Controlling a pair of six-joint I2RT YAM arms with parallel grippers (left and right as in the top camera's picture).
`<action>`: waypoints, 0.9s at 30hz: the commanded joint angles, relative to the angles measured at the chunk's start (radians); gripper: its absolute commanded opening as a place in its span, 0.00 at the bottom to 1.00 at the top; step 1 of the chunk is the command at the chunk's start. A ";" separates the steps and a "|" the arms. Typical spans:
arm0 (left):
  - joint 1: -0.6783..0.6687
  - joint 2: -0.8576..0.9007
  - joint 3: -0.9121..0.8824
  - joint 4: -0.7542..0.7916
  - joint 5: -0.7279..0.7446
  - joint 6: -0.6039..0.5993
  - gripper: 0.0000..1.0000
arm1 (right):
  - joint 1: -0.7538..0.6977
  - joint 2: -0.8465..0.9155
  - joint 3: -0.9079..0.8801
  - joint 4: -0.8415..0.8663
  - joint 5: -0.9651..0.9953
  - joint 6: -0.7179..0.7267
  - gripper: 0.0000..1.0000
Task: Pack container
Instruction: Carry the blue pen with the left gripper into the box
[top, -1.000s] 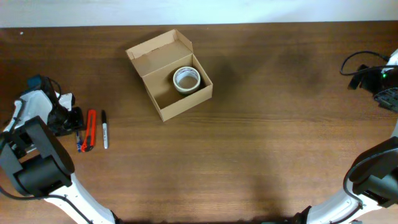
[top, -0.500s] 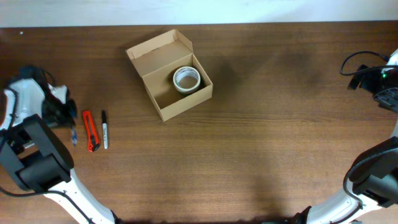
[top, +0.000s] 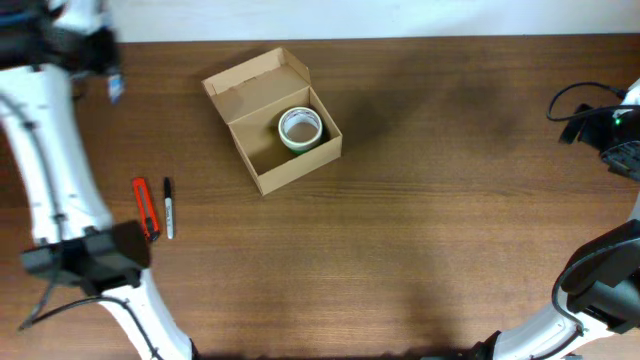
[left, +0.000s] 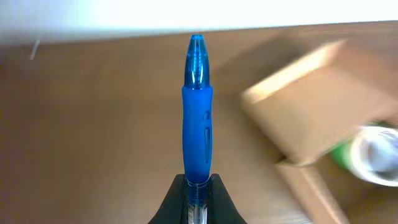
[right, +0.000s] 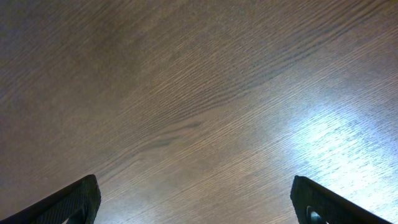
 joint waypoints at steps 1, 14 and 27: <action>-0.192 -0.010 0.036 -0.012 0.060 0.182 0.02 | -0.007 -0.013 -0.005 0.000 -0.009 0.004 0.99; -0.518 0.140 0.034 -0.010 -0.124 0.259 0.02 | -0.007 -0.013 -0.005 0.000 -0.009 0.004 0.99; -0.519 0.349 0.034 -0.187 -0.053 0.302 0.02 | -0.007 -0.013 -0.005 0.000 -0.009 0.004 0.99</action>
